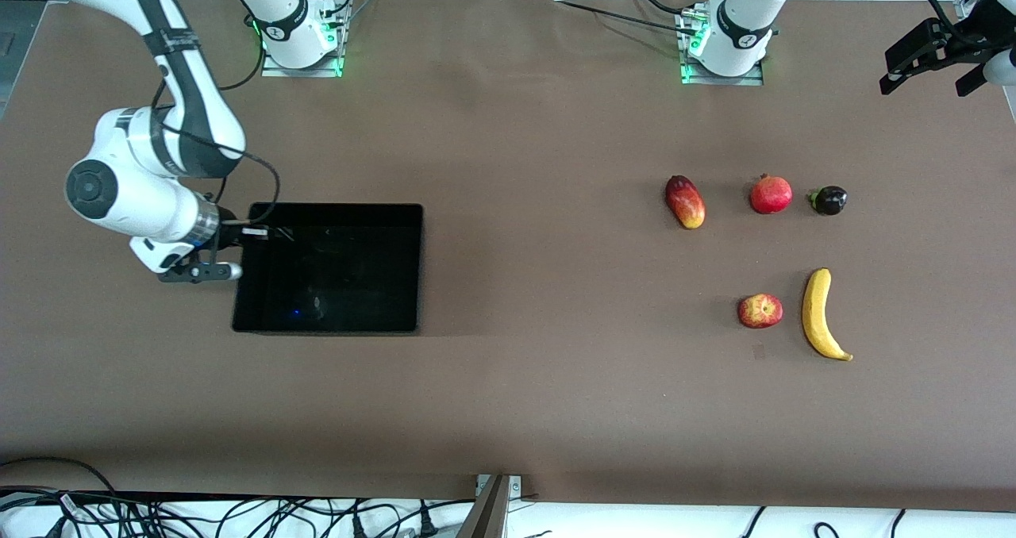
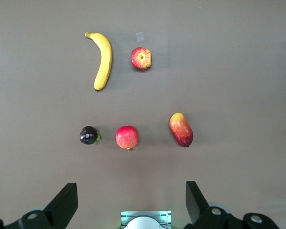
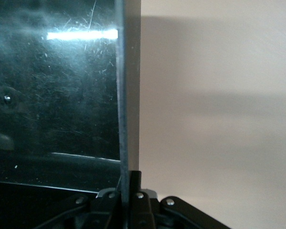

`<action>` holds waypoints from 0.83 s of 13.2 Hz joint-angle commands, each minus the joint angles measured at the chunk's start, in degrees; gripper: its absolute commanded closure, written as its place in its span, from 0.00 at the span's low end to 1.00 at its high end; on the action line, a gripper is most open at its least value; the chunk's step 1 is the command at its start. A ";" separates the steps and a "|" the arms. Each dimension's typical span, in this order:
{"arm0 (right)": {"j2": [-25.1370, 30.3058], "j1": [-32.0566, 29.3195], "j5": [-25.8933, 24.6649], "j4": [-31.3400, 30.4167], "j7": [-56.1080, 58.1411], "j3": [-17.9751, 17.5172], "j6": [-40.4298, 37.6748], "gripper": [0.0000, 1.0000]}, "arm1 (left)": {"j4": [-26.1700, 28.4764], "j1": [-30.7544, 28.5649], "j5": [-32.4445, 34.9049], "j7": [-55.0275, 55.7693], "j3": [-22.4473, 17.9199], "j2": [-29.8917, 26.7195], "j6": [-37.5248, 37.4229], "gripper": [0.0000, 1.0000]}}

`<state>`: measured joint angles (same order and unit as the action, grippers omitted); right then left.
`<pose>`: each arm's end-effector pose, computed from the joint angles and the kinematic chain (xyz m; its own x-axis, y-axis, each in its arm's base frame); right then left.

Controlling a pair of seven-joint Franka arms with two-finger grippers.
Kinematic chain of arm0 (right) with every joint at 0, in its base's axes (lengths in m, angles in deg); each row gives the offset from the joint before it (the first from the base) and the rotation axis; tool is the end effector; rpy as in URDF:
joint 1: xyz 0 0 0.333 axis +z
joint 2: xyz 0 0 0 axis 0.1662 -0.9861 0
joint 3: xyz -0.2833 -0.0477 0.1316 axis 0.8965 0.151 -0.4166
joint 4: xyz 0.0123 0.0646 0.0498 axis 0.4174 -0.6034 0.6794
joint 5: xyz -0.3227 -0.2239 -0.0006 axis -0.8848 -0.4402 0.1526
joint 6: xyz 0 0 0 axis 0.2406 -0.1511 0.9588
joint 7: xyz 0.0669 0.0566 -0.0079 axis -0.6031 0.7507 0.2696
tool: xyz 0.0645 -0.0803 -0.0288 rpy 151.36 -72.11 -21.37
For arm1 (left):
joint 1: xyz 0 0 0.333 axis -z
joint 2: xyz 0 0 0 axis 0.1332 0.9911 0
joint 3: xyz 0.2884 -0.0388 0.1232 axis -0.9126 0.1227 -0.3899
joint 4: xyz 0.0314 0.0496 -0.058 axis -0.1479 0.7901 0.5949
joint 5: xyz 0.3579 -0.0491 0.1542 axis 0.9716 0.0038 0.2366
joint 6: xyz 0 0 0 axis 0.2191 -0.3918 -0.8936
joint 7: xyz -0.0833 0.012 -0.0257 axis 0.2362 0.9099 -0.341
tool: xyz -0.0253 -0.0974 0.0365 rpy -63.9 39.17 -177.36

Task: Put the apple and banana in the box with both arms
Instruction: 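Slide the black box toward the fruit with the right gripper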

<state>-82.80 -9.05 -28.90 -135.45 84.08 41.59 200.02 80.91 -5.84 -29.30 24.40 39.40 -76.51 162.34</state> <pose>0.5910 0.0757 0.3101 0.9928 0.0465 -0.1101 0.0379 -0.9962 -0.0790 0.4851 -0.0079 0.6742 0.9991 -0.0129 -0.0394 -0.0127 -0.9999 0.0051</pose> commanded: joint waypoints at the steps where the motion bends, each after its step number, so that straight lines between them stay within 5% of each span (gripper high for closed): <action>1: -1.47 9.56 2.07 5.43 -7.97 -0.08 -1.64 1.00 | -0.35 0.64 -1.06 -0.27 -0.74 -0.03 -0.14 0.00; 7: -17.36 31.36 5.42 23.44 -28.45 0.10 -0.68 1.00 | -0.35 0.73 -1.06 -0.27 -0.74 0.15 -0.06 0.00; 11: -25.20 37.27 4.80 31.11 -34.72 0.71 4.76 1.00 | -0.26 0.73 -1.06 -0.27 -0.74 0.15 -0.06 0.00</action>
<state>-104.90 27.04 -24.53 -109.42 50.56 41.31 204.13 80.92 -5.74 -29.30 24.40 39.38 -76.41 162.34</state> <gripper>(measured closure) 0.965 0.000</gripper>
